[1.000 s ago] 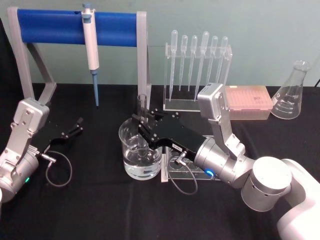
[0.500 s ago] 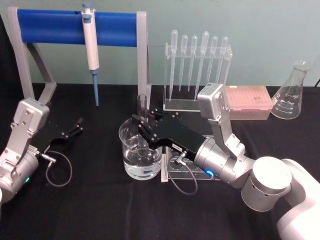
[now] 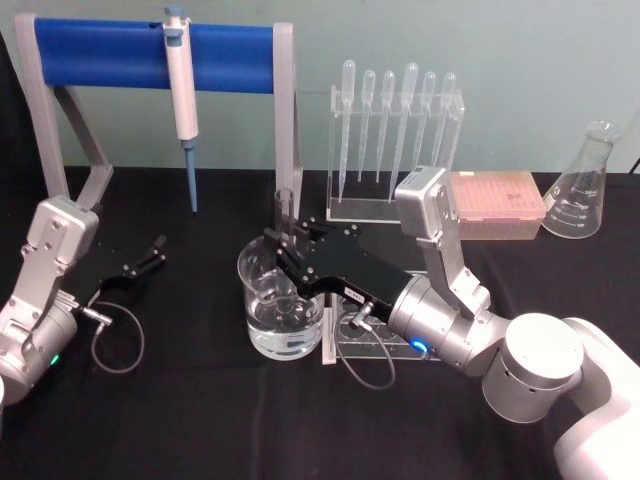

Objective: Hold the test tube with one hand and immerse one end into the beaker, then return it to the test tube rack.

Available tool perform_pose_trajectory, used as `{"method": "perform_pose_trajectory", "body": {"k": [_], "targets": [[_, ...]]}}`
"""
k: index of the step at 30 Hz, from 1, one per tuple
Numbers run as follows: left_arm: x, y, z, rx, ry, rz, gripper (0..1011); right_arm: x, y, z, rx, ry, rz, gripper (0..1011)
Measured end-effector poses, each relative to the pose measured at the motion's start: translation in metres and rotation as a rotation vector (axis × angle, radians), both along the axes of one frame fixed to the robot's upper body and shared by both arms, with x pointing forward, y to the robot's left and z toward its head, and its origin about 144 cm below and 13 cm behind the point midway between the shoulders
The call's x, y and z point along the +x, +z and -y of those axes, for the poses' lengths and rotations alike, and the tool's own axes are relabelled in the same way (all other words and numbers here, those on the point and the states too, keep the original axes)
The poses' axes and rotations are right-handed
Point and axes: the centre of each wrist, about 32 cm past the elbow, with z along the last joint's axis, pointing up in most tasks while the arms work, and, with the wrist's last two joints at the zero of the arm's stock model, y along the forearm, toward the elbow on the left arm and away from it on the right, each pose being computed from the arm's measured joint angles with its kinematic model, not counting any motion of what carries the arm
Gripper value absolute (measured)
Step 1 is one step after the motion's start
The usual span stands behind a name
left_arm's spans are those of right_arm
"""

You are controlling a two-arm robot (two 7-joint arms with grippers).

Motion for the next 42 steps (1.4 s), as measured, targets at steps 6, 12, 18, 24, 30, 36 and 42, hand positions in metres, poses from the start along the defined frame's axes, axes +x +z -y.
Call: {"method": "perform_pose_trajectory", "body": {"k": [6,12,18,24,30,36,42], "targets": [[0.0,0.0,0.0,0.0,0.0,0.0,1000,0.0,0.0,0.0,0.0,0.0,0.0,226],[0.0,0.0,0.0,0.0,0.0,0.0,1000,0.0,0.0,0.0,0.0,0.0,0.0,226],[0.0,0.0,0.0,0.0,0.0,0.0,1000,0.0,0.0,0.0,0.0,0.0,0.0,225],[0.0,0.0,0.0,0.0,0.0,0.0,1000,0.0,0.0,0.0,0.0,0.0,0.0,226],[0.0,0.0,0.0,0.0,0.0,0.0,1000,0.0,0.0,0.0,0.0,0.0,0.0,226],[0.0,0.0,0.0,0.0,0.0,0.0,1000,0.0,0.0,0.0,0.0,0.0,0.0,225],[0.0,0.0,0.0,0.0,0.0,0.0,1000,0.0,0.0,0.0,0.0,0.0,0.0,225]]}}
